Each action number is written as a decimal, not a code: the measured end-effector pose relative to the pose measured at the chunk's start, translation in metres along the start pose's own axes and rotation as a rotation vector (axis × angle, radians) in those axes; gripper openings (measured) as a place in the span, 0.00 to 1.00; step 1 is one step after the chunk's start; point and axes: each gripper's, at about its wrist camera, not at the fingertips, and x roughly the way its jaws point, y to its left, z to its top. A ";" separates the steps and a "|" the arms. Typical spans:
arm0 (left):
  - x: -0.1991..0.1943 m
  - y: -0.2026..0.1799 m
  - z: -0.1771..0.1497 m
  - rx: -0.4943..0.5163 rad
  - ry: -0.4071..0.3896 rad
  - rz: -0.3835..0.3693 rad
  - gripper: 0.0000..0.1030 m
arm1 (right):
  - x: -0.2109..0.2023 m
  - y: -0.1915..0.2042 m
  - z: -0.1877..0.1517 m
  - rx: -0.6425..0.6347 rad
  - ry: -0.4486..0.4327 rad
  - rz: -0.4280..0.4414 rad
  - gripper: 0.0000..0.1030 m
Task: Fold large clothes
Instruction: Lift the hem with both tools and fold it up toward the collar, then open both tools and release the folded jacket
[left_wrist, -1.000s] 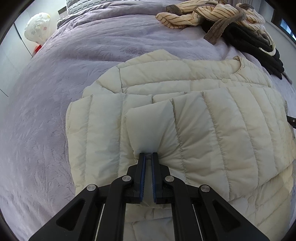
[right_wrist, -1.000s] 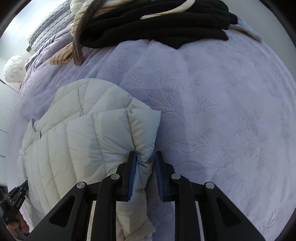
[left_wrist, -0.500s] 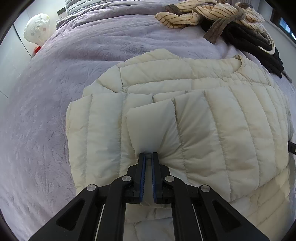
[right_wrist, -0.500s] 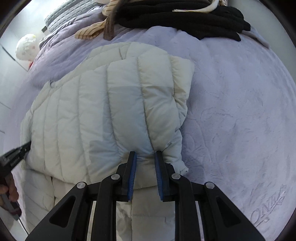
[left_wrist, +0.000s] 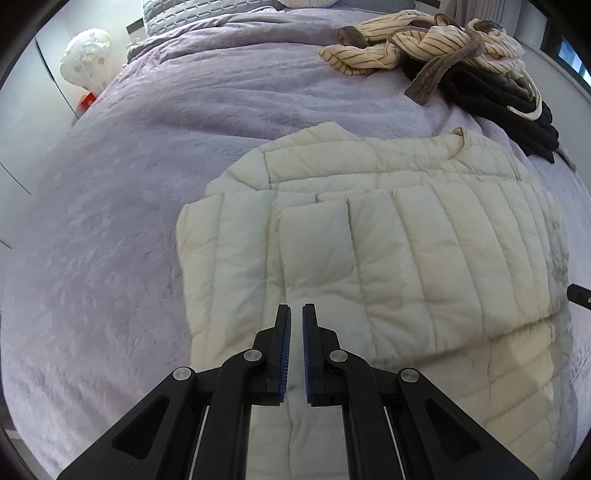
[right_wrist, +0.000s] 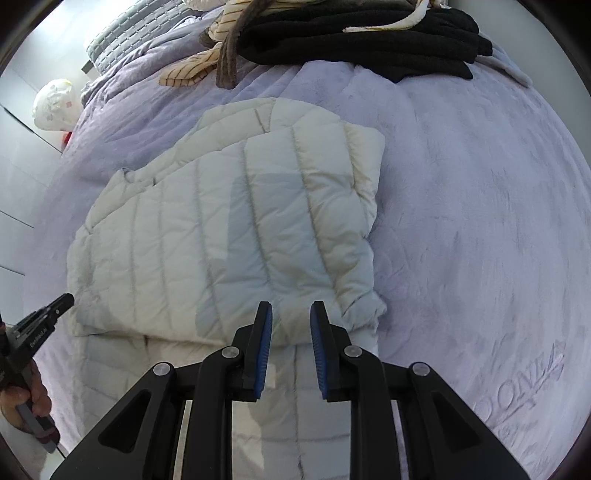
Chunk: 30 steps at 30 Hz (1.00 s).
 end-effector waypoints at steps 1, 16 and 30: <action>-0.004 -0.001 -0.003 0.002 0.003 0.001 0.07 | -0.003 0.002 -0.003 0.004 0.004 0.003 0.24; -0.068 0.000 -0.047 -0.010 -0.030 -0.010 0.99 | -0.054 0.032 -0.053 0.021 0.017 0.066 0.58; -0.106 0.011 -0.080 -0.020 0.041 -0.011 0.99 | -0.095 0.044 -0.092 0.014 0.027 0.037 0.88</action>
